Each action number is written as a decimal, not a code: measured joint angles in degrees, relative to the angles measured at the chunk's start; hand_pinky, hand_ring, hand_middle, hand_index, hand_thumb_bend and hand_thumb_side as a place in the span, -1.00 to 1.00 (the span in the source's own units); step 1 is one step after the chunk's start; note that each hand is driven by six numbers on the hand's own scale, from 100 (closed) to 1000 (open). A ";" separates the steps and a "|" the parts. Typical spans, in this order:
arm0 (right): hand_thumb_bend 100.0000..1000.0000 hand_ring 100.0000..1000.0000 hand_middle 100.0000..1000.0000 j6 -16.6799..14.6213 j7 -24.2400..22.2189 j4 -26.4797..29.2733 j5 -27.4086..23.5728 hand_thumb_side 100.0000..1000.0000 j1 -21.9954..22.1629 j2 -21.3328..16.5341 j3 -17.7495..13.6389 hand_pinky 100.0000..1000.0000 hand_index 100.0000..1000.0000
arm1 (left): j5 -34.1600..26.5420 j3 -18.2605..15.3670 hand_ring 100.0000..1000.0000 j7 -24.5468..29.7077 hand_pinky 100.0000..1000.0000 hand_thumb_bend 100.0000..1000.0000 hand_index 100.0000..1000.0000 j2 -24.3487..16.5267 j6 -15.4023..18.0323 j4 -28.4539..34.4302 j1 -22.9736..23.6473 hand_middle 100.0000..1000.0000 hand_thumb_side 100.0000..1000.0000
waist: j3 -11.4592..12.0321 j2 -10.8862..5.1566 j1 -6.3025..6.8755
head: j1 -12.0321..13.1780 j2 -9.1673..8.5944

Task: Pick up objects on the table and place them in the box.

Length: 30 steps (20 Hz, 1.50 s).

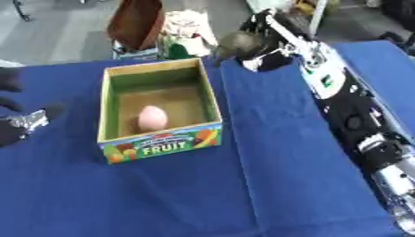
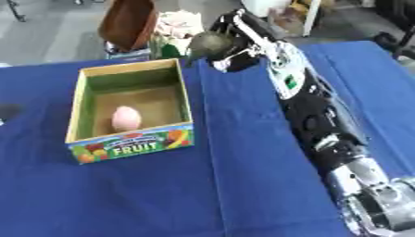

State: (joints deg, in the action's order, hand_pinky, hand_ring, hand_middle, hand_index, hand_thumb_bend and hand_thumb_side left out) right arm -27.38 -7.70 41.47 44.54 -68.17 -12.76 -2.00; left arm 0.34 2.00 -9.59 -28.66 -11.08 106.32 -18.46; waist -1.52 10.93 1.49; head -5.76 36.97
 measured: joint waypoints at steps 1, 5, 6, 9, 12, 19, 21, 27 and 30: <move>-0.38 -0.46 -0.74 0.14 0.10 -0.17 0.56 -1.00 -0.45 0.72 -0.15 -0.92 -0.37 | -0.09 0.00 0.20 0.02 -0.13 0.59 0.23 0.12 0.02 0.19 -0.09 -0.10 -0.81 | 0.37 0.00 0.07 | -0.26 -0.22; -0.38 -0.46 -0.73 0.55 0.33 -1.19 2.80 -1.00 -1.35 3.43 -0.59 -0.91 -0.36 | -0.47 -0.01 0.19 0.18 -0.14 0.59 0.22 1.00 0.23 0.79 -0.31 -0.11 -0.81 | 1.94 0.00 0.40 | -1.39 -0.78; -0.38 -0.45 -0.72 0.71 0.38 -1.44 3.38 -1.00 -1.45 4.10 -0.77 -0.90 -0.35 | -0.55 -0.01 0.18 0.22 -0.14 0.59 0.22 1.12 0.28 0.97 -0.35 -0.12 -0.81 | 2.38 0.00 0.44 | -1.67 -0.82; -0.38 -0.44 -0.72 1.34 0.65 -2.27 5.16 -1.00 -1.41 6.20 -1.20 -0.89 -0.32 | -0.76 -0.01 0.18 0.40 -0.14 0.59 0.21 1.72 0.48 1.31 -0.80 -0.12 -0.81 | 3.52 0.14 0.51 | -2.64 -1.31; -0.37 -0.38 -0.67 1.94 0.97 -2.90 6.86 -1.00 -1.04 8.09 -1.60 -0.84 -0.27 | -0.88 0.01 0.17 0.49 -0.15 0.59 0.20 2.11 0.58 1.35 -1.49 -0.13 -0.80 | 4.50 0.91 0.39 | -3.63 -1.93; -0.27 -0.09 -0.29 2.52 1.53 -4.15 10.84 -0.98 1.46 11.61 -1.86 -0.50 0.09 | -1.04 0.31 0.16 0.71 -0.15 0.59 0.20 2.68 0.80 1.36 -1.88 -0.14 -0.80 | 5.28 1.27 0.09 | -4.98 -2.33; -0.21 0.04 -0.16 2.58 1.99 -4.30 11.87 -0.84 1.83 11.98 -1.86 -0.38 0.24 | -1.04 0.31 0.16 0.72 -0.16 0.59 0.20 3.00 0.81 1.34 -1.88 -0.14 -0.80 | 5.34 1.39 -0.06 | -4.99 -2.33; 0.23 0.93 0.65 2.17 1.16 -4.58 13.51 -0.43 2.10 12.09 -1.85 0.67 0.82 | -1.06 0.32 0.16 0.68 -0.16 0.59 0.20 3.00 0.86 1.27 -1.84 -0.14 -0.80 | 5.15 1.40 -0.20 | -4.94 -2.33; 0.23 1.00 0.72 1.90 0.55 -4.09 12.98 -0.41 2.10 11.90 -1.98 0.75 0.87 | -1.10 0.31 0.16 0.66 -0.16 0.59 0.20 3.01 0.88 1.00 -1.76 -0.14 -0.80 | 5.00 1.40 -0.21 | -4.91 -2.33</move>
State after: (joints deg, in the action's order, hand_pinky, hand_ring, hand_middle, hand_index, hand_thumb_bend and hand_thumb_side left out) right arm -25.48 -7.15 37.38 57.52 -66.07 -0.86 -3.98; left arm -0.77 2.31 -8.93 -25.65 -10.21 107.31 -20.23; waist 3.48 12.33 1.29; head -10.67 34.64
